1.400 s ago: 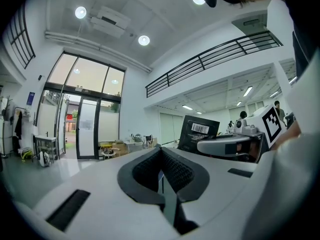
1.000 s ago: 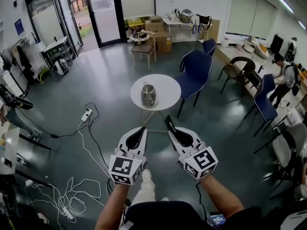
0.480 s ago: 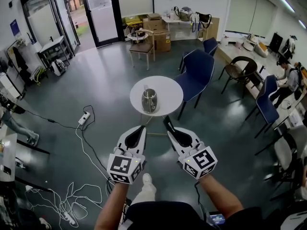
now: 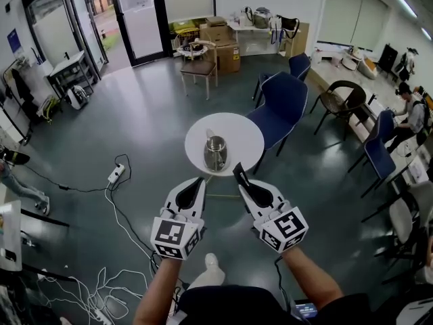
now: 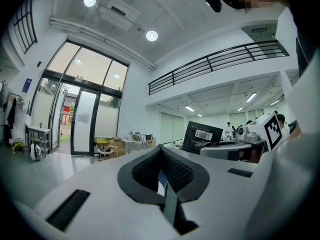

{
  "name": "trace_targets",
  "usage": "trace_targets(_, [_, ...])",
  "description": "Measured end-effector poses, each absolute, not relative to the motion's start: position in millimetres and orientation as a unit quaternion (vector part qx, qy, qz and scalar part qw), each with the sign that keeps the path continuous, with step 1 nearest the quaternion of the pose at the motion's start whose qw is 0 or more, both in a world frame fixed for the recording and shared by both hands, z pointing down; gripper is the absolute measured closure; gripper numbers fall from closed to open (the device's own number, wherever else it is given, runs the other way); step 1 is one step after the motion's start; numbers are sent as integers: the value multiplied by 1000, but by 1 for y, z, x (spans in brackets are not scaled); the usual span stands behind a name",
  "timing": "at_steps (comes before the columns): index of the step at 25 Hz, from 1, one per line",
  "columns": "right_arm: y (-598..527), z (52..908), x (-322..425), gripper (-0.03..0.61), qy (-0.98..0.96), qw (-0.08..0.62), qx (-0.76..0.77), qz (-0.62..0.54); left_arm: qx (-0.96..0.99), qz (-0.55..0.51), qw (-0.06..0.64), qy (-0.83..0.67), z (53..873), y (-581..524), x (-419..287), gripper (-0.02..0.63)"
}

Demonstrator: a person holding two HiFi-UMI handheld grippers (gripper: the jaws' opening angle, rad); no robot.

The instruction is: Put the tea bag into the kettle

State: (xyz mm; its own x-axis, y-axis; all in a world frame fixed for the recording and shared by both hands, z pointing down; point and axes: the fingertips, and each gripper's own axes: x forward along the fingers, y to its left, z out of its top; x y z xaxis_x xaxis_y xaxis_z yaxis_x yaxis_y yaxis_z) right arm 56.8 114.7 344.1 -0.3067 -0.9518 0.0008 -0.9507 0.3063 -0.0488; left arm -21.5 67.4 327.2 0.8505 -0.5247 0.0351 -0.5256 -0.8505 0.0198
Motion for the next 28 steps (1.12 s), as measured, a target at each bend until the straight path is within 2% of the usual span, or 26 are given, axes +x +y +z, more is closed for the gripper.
trace_targets(17, [-51, 358, 70, 540, 801, -4, -597, -40, 966, 29, 42, -254, 350, -89, -3, 598])
trace_targets(28, [-94, 373, 64, 540, 788, -13, -613, -50, 968, 35, 55, -242, 368, -133, -19, 598])
